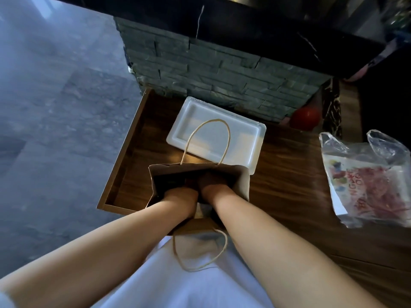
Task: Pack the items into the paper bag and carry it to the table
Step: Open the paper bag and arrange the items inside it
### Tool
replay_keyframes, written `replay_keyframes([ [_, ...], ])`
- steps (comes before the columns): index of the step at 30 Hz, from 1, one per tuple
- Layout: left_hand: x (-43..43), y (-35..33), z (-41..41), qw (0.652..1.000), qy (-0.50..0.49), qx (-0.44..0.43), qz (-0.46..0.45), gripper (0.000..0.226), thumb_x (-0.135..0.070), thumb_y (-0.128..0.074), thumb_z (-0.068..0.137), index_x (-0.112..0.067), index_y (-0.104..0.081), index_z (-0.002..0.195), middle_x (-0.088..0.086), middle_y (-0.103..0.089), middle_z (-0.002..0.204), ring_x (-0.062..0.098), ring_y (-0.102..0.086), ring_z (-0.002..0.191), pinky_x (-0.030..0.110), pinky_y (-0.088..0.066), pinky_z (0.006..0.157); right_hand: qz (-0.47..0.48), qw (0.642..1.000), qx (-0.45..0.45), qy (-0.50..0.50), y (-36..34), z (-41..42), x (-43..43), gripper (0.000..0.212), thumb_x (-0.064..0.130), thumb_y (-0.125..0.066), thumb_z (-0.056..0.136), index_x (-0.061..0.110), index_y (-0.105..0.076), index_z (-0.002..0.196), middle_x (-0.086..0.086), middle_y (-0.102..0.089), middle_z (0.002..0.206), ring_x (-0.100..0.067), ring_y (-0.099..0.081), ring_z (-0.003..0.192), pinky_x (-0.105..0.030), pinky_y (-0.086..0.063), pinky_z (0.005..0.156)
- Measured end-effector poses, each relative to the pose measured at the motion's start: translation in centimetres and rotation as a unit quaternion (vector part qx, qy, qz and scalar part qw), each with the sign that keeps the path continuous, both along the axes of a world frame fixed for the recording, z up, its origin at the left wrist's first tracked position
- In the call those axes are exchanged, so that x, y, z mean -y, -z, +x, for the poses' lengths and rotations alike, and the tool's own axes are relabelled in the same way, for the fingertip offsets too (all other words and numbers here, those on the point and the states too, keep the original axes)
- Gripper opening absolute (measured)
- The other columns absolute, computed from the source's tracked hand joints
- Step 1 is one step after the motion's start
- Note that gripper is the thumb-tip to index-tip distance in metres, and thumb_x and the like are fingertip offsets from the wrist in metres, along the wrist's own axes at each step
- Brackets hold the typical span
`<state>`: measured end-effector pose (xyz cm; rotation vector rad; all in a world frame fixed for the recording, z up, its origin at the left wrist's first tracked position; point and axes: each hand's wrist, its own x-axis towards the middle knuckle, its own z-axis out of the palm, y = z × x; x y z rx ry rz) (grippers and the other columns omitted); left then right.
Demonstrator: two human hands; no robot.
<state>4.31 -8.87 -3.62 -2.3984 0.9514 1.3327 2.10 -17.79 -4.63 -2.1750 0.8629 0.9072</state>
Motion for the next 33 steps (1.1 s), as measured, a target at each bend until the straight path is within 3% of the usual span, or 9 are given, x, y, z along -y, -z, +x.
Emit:
replay_keyframes([
  [5, -0.8, 1.0, 0.3, 0.999, -0.030, -0.019, 0.007, 0.041, -0.021, -0.047, 0.097, -0.015, -0.051, 0.137, 0.010, -0.049, 0.146, 0.027, -0.047, 0.133, 0.039, -0.038, 0.111, 0.048, 0.998, -0.016, -0.045, -0.7, 0.0, 0.7, 0.052, 0.043, -0.041, 0.098, 0.015, -0.042, 0.142, -0.014, -0.043, 0.148, -0.032, -0.044, 0.132, -0.038, -0.033, 0.106],
  [8, -1.0, 1.1, 0.3, 0.994, -0.085, -0.072, 0.016, 0.041, -0.029, -0.051, 0.095, -0.018, -0.053, 0.135, 0.008, -0.054, 0.142, 0.027, -0.051, 0.128, 0.033, -0.037, 0.107, 0.060, 0.990, -0.079, -0.095, -1.4, 0.2, 1.9, 0.054, 0.039, -0.050, 0.095, 0.017, -0.041, 0.143, -0.011, -0.044, 0.147, -0.032, -0.045, 0.131, -0.037, -0.037, 0.103],
  [14, -0.9, 0.9, 0.4, 0.972, -0.181, -0.150, 0.015, 0.069, -0.058, -0.059, 0.084, -0.016, -0.050, 0.138, 0.007, -0.057, 0.138, 0.026, -0.053, 0.123, 0.034, -0.039, 0.103, 0.081, 0.984, -0.138, -0.073, -1.2, 0.6, 3.1, 0.054, 0.037, -0.052, 0.095, 0.018, -0.039, 0.144, -0.009, -0.042, 0.148, -0.029, -0.040, 0.134, -0.035, -0.032, 0.107],
  [17, -0.6, 0.7, 0.5, 0.922, -0.341, -0.178, -0.045, 0.055, -0.041, -0.053, 0.095, -0.014, -0.045, 0.143, 0.010, -0.048, 0.147, 0.026, -0.045, 0.134, 0.033, -0.033, 0.108, 0.087, 0.981, -0.161, -0.066, -1.1, 0.9, 3.1, 0.053, 0.039, -0.048, 0.096, 0.020, -0.037, 0.144, -0.010, -0.041, 0.148, -0.029, -0.039, 0.134, -0.034, -0.030, 0.108],
  [20, -0.8, 0.9, 0.7, 0.837, -0.503, -0.204, -0.066, 0.038, -0.018, -0.051, 0.098, -0.003, -0.054, 0.133, 0.021, -0.054, 0.139, 0.034, -0.050, 0.128, 0.041, -0.042, 0.107, 0.088, 0.982, -0.160, -0.045, -0.8, 1.2, 3.1, 0.047, 0.030, -0.053, 0.094, 0.019, -0.046, 0.139, -0.010, -0.046, 0.144, -0.029, -0.043, 0.131, -0.035, -0.034, 0.104],
  [24, -0.8, 0.1, 0.1, 0.785, -0.574, -0.221, -0.069, 0.034, -0.015, -0.055, 0.095, -0.002, -0.059, 0.126, 0.022, -0.060, 0.125, 0.038, -0.056, 0.121, 0.047, -0.048, 0.100, 0.075, 0.980, -0.164, -0.078, -0.1, 1.0, 2.8, 0.048, 0.030, -0.053, 0.094, 0.020, -0.045, 0.140, -0.009, -0.047, 0.144, -0.029, -0.044, 0.129, -0.035, -0.035, 0.100],
  [28, -1.1, -1.9, 0.1, 0.792, -0.567, -0.210, -0.089, 0.018, -0.016, -0.051, 0.094, -0.007, -0.062, 0.106, 0.019, -0.064, 0.105, 0.036, -0.063, 0.106, 0.042, -0.051, 0.096, 0.073, 0.984, -0.139, -0.088, 0.7, 0.4, 2.4, 0.042, 0.027, -0.053, 0.094, 0.016, -0.051, 0.135, -0.013, -0.050, 0.141, -0.028, -0.046, 0.129, -0.038, -0.035, 0.109],
  [30, -1.5, -3.2, 0.7, 0.802, -0.558, -0.194, -0.094, 0.022, -0.014, -0.047, 0.094, -0.007, -0.063, 0.108, 0.018, -0.064, 0.108, 0.035, -0.062, 0.109, 0.040, -0.052, 0.092, 0.066, 0.986, -0.125, -0.094, 0.4, 0.3, 2.3, 0.046, 0.032, -0.055, 0.093, 0.017, -0.050, 0.136, -0.012, -0.050, 0.142, -0.029, -0.046, 0.130, -0.039, -0.034, 0.110],
  [33, -2.0, -4.6, 1.6, 0.828, -0.528, -0.147, -0.114, 0.022, -0.012, -0.044, 0.092, -0.009, -0.062, 0.106, 0.013, -0.063, 0.093, 0.029, -0.060, 0.091, 0.033, -0.049, 0.080, 0.087, 0.978, -0.162, -0.100, -0.1, 0.6, 2.2, 0.050, 0.033, -0.054, 0.093, 0.017, -0.046, 0.139, -0.010, -0.048, 0.144, -0.030, -0.045, 0.130, -0.038, -0.034, 0.108],
])
